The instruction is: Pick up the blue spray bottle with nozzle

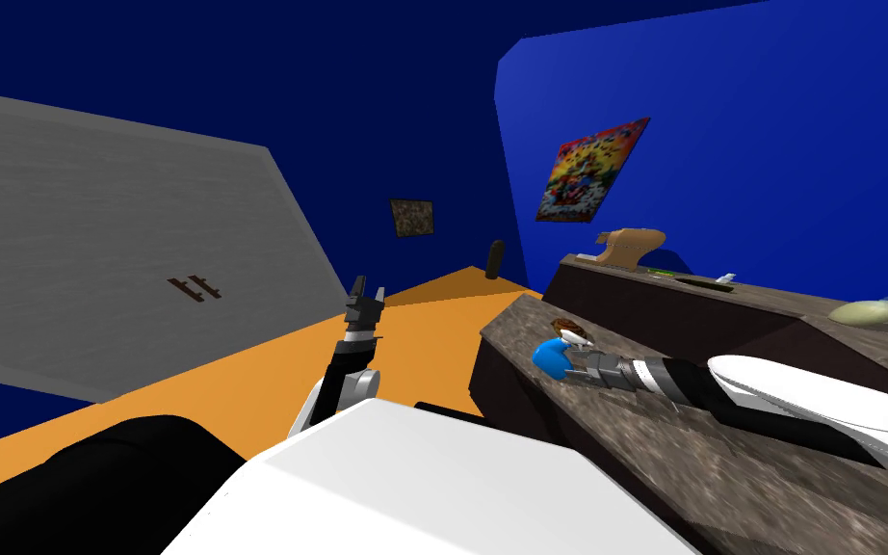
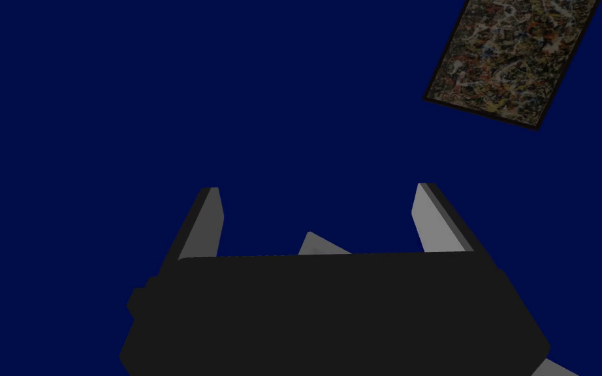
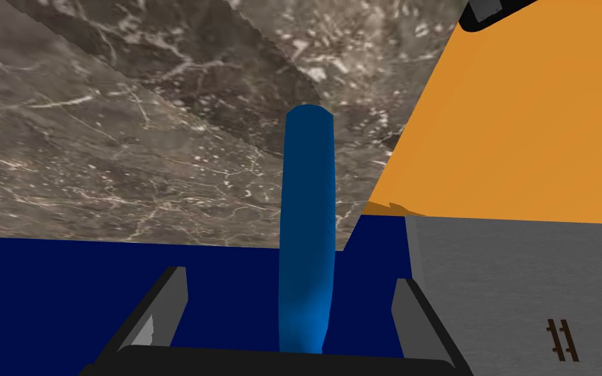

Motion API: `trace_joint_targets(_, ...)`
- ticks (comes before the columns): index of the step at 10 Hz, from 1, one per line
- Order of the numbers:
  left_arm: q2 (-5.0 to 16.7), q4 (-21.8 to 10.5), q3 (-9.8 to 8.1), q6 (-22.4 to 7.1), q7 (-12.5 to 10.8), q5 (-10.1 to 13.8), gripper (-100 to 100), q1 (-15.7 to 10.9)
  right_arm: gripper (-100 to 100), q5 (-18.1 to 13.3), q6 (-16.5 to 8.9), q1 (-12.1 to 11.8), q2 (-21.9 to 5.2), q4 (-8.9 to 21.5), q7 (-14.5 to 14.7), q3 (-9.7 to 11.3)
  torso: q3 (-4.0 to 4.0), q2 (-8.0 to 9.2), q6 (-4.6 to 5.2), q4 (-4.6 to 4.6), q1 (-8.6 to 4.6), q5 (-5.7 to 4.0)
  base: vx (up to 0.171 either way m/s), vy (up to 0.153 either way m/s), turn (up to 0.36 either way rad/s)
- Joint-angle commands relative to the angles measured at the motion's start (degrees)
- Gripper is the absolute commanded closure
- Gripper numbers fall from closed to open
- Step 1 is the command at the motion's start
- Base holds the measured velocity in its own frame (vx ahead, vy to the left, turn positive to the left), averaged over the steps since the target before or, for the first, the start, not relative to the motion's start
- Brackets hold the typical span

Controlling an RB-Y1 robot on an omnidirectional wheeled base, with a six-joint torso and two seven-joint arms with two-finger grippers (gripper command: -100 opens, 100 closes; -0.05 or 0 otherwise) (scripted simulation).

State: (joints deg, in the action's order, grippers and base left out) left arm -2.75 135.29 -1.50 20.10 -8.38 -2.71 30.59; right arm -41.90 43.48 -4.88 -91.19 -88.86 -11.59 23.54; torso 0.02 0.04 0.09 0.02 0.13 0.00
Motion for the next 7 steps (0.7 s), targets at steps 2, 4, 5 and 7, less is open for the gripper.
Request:
trace_joint_targets(2,0.0,0.0,0.0,0.0,0.0,0.0,0,0.0,-100,-3.9,0.8,4.8,2.4,0.8,-2.7,2.9,0.0,0.0,0.02,0.0,0.0,0.0,0.005,-0.007,-0.084)
trace_joint_targets(4,0.0,0.0,0.0,0.0,0.0,0.0,0,0.0,-100,-5.6,1.2,7.6,3.4,1.1,-3.9,4.1,0.0,0.0,0.0,0.0,0.01,0.0,0.004,-0.003,-0.037)
trace_joint_targets(5,0.0,0.0,0.0,0.0,0.0,0.0,0,0.0,-100,-7.3,1.5,9.4,4.5,1.4,-5.0,5.4,0.0,0.0,0.01,0.0,0.01,0.0,0.006,-0.006,-0.078)
trace_joint_targets(7,0.0,0.0,0.0,0.0,0.0,0.0,0,0.0,-100,-9.0,1.8,12.1,5.5,1.7,-6.2,6.6,0.0,0.0,0.02,0.0,-0.01,-0.01,0.006,-0.006,-0.071)
